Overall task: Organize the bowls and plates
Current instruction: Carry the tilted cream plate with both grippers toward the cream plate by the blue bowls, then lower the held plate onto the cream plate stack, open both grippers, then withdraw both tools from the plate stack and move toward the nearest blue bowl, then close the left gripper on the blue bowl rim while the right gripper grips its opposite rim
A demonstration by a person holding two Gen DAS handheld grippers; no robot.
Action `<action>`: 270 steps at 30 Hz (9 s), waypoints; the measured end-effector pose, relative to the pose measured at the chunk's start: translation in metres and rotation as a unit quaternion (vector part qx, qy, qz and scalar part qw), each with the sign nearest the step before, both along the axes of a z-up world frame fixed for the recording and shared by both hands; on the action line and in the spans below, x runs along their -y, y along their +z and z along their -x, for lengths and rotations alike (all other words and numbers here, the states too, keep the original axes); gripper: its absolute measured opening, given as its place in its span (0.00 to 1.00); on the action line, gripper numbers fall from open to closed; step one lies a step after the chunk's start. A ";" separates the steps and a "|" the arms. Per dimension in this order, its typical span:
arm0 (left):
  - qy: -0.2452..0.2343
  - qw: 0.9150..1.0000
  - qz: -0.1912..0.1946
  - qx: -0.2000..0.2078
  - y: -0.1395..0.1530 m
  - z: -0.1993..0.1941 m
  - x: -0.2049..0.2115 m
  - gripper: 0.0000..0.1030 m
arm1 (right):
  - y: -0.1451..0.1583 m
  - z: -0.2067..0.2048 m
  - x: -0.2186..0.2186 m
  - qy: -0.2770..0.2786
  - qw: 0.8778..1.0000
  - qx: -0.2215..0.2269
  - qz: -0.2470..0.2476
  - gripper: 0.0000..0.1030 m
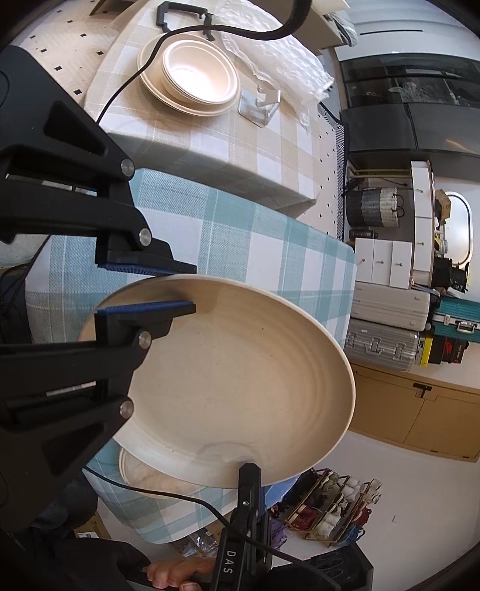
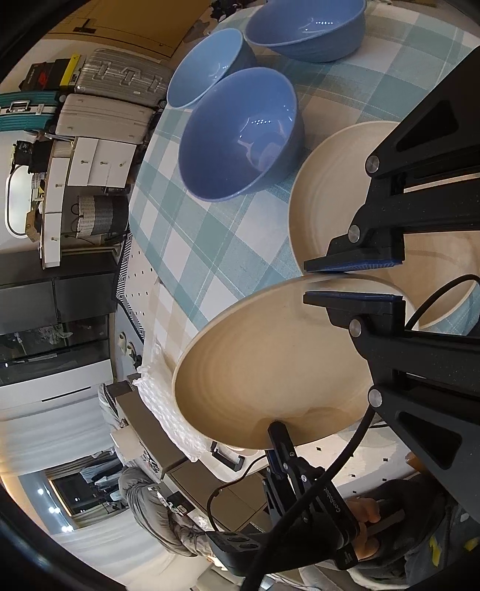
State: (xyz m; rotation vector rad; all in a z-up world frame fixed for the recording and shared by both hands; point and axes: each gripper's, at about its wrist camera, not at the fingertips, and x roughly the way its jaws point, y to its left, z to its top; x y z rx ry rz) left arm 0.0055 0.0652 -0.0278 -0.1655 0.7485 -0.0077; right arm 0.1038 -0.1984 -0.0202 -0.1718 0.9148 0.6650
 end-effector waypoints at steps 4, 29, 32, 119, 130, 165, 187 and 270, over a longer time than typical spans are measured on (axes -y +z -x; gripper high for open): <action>-0.010 1.000 -0.008 0.001 0.006 -0.006 0.015 0.09 | 0.004 0.006 0.015 -0.010 1.000 0.003 -0.004 0.10; -0.088 0.995 -0.050 -0.005 0.024 -0.052 0.121 0.10 | 0.000 0.033 0.123 -0.102 0.993 -0.002 -0.053 0.10; -0.094 0.994 -0.056 -0.007 0.024 -0.058 0.132 0.10 | -0.004 0.034 0.133 -0.109 0.992 -0.009 -0.058 0.10; -0.060 0.997 -0.017 -0.034 -0.020 -0.089 0.118 0.74 | -0.034 0.027 0.155 -0.192 0.980 0.034 -0.050 0.84; -0.063 0.995 -0.077 0.021 0.023 -0.062 0.146 0.81 | -0.010 0.039 0.167 -0.217 0.971 0.081 -0.065 0.91; -0.133 0.987 -0.064 0.061 0.097 -0.048 0.244 0.97 | 0.005 0.077 0.248 -0.284 0.949 0.109 -0.082 0.98; -0.129 0.987 -0.080 0.053 0.117 -0.092 0.246 0.97 | 0.032 0.052 0.277 -0.290 0.946 0.123 -0.072 0.98; -0.056 0.997 -0.030 -0.048 0.016 -0.306 0.160 0.94 | -0.012 -0.154 0.126 -0.087 0.996 0.011 -0.030 0.98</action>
